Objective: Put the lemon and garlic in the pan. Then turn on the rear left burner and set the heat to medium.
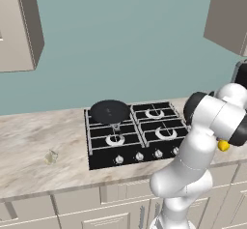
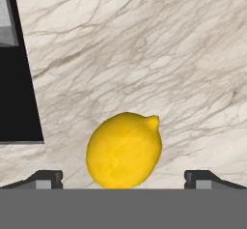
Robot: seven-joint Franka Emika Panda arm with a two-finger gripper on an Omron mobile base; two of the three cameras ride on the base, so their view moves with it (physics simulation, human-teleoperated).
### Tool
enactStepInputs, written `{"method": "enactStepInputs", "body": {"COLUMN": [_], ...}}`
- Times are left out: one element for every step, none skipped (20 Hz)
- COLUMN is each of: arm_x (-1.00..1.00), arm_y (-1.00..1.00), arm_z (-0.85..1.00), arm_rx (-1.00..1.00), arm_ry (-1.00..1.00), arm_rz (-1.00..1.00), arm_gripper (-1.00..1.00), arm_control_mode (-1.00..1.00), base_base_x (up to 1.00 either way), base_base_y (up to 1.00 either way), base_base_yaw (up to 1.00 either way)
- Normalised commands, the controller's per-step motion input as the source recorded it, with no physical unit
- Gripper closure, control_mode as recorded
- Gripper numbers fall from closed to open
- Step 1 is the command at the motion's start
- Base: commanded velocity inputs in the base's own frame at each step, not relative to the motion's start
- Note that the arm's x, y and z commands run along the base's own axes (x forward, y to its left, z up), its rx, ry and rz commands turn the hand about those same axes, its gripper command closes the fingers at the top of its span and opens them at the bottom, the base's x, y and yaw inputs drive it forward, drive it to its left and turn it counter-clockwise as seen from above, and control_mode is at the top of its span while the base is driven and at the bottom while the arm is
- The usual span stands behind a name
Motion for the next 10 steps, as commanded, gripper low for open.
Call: {"method": "enactStepInputs", "body": {"arm_x": [0.14, 0.18, 0.12, 0.03, 0.00, 0.00, 0.00, 0.00, 0.00, 0.00], "arm_y": [0.00, 0.00, 0.00, 0.00, 0.00, 0.00, 0.00, 0.00, 0.00, 0.00], "arm_z": [-0.19, -0.20, -0.19, -0.19, -0.21, -0.24, -0.29, -0.29, -0.29, -0.29], "arm_rx": [0.00, 0.00, 0.00, 0.00, 0.00, 0.00, 0.00, 0.00, 0.00, 0.00], "arm_ry": [0.00, 0.00, 0.00, 0.00, 0.00, 0.00, 0.00, 0.00, 0.00, 0.00], "arm_rz": [0.00, 0.00, 0.00, 0.00, 0.00, 0.00, 0.00, 0.00, 0.00, 0.00], "arm_gripper": [-1.00, -1.00, -1.00, -1.00, -1.00, -1.00, -1.00, -1.00, -1.00, -1.00], "arm_control_mode": [-1.00, -1.00, -1.00, -1.00, -1.00, -1.00, -1.00, -1.00, -1.00, -1.00], "base_base_x": [0.00, 0.00, 0.00, 0.00, 0.00, 0.00, 0.00, 0.00, 0.00, 0.00], "base_base_y": [0.00, 0.00, 0.00, 0.00, 0.00, 0.00, 0.00, 0.00, 0.00, 0.00], "base_base_yaw": [0.00, 0.00, 0.00, 0.00, 0.00, 0.00, 0.00, 0.00, 0.00, 0.00]}}
